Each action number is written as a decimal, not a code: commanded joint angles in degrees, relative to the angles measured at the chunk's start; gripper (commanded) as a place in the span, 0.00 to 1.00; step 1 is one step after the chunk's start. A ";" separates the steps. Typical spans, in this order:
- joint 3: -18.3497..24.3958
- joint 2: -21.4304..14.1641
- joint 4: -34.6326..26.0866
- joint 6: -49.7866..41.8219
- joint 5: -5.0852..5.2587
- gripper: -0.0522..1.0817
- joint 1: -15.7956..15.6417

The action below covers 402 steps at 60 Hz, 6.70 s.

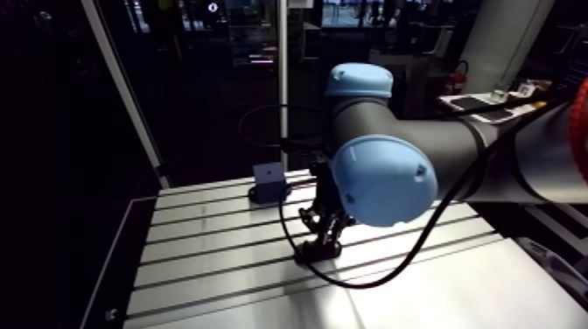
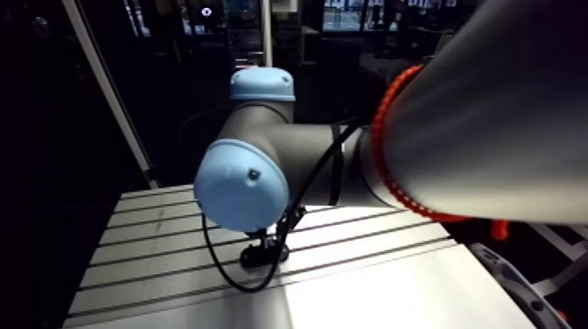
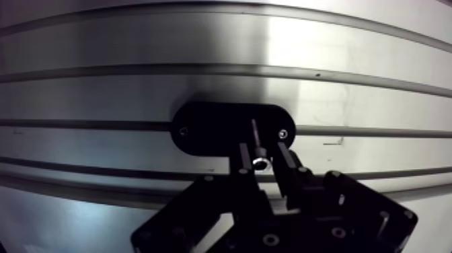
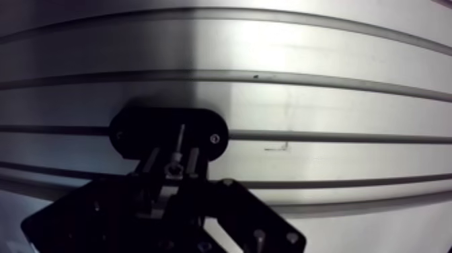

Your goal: Pick up the M10 bolt and insert it into the hole until fully seated.

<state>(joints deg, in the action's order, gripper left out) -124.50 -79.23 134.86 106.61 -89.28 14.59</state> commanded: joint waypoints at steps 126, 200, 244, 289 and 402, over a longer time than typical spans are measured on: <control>43.12 8.31 -42.77 -10.50 -0.23 1.00 -6.77; 56.51 23.08 -44.46 -11.99 -0.31 1.00 -11.25; 58.03 25.49 -44.71 -12.08 -0.66 1.00 -12.57; 60.35 28.03 -45.06 -12.08 -1.47 1.00 -12.74; 59.87 28.84 -46.40 -12.08 -1.82 1.00 -13.36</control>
<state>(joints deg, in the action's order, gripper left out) -64.61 -50.38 88.61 94.52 -91.10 1.23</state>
